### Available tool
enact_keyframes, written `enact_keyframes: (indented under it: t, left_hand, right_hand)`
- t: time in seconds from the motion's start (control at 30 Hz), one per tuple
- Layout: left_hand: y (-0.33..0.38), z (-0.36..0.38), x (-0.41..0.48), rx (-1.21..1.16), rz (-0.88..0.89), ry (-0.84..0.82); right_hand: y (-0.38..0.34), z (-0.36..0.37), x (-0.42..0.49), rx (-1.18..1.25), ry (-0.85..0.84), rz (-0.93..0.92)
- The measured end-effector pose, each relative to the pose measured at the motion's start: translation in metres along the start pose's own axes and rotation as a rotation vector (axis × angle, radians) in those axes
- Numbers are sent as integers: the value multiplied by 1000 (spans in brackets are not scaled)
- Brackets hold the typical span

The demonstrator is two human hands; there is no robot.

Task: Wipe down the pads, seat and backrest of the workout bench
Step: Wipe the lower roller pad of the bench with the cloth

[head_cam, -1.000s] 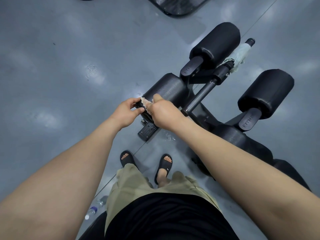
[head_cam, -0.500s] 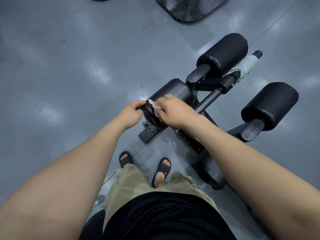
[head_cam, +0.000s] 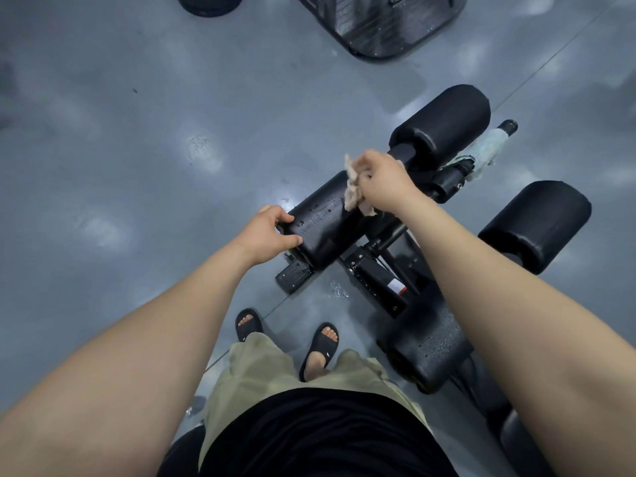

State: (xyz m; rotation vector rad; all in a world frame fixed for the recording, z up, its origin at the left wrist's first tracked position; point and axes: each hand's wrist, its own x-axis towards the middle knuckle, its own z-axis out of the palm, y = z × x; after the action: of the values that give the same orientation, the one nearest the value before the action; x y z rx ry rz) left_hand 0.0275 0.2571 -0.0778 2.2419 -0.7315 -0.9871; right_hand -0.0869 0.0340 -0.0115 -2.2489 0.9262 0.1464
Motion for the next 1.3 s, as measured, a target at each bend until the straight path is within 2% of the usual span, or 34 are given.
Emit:
enact_keyframes:
  t: [0.07,0.27,0.53,0.63,0.77,1.13,1.3]
  left_hand:
    - [0,1,0,8,3,1]
    - [-4,8,-6,-31,2,12]
    - [-10,11,-8,-110,-2,-7]
    - [-12,11,-9,-120,-3,1]
    - [-13,12,-10,-132,-4,15]
    - [-15,16,-13,-168,4,48]
    - [-20,16,-15,-221,0,11]
  right_hand:
    - [11,8,10,-168,0,57]
    - [9,10,1,-219,-131,2]
    - [15,5,11,-299,6,-110]
    - [17,17,12,-377,-10,-141]
    - [14,35,4,-458,59,-153]
    - [2,65,-22,-372,40,-357]
    - [-6,76,-27,-368,18,-443]
